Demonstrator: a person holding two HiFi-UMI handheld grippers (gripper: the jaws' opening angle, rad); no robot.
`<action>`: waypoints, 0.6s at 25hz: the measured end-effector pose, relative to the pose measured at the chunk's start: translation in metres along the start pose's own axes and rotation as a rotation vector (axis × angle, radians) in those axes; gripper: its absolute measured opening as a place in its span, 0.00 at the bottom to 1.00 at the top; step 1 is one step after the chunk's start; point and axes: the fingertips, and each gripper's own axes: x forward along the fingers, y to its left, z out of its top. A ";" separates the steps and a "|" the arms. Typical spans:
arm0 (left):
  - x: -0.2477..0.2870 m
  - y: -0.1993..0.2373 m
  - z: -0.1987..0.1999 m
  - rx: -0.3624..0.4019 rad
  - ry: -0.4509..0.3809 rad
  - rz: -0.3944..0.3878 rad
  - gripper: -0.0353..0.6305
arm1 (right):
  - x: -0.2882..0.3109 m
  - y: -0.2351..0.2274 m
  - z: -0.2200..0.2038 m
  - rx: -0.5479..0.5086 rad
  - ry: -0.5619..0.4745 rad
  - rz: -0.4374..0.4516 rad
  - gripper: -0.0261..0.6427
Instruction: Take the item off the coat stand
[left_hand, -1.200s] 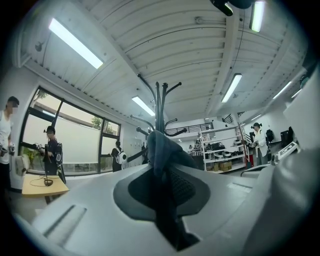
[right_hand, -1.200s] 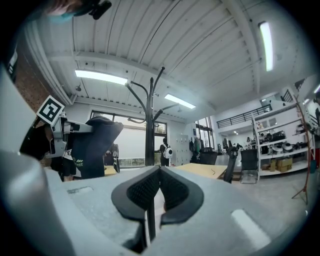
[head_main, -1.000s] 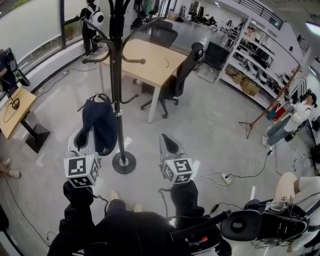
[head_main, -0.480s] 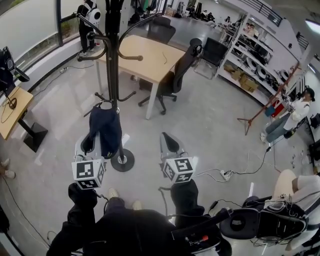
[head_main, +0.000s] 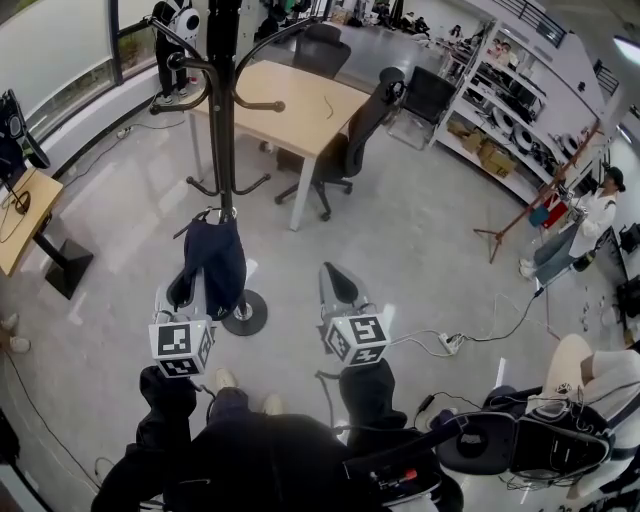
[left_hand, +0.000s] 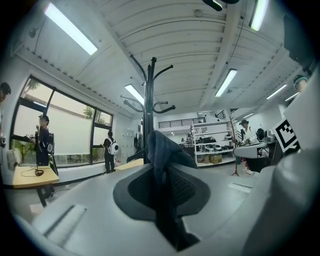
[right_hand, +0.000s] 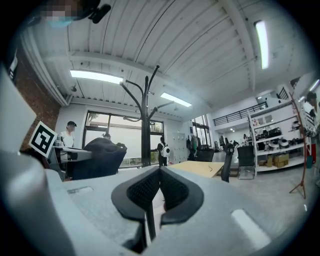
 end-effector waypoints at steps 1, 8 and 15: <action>0.000 -0.001 -0.004 0.001 0.007 -0.004 0.11 | 0.000 0.001 -0.001 0.000 0.001 0.002 0.04; 0.001 -0.005 -0.024 0.004 0.029 -0.015 0.11 | 0.005 0.012 -0.009 0.004 0.015 0.032 0.04; 0.003 -0.007 -0.030 0.007 0.035 -0.015 0.11 | 0.008 0.016 -0.012 0.004 0.016 0.050 0.04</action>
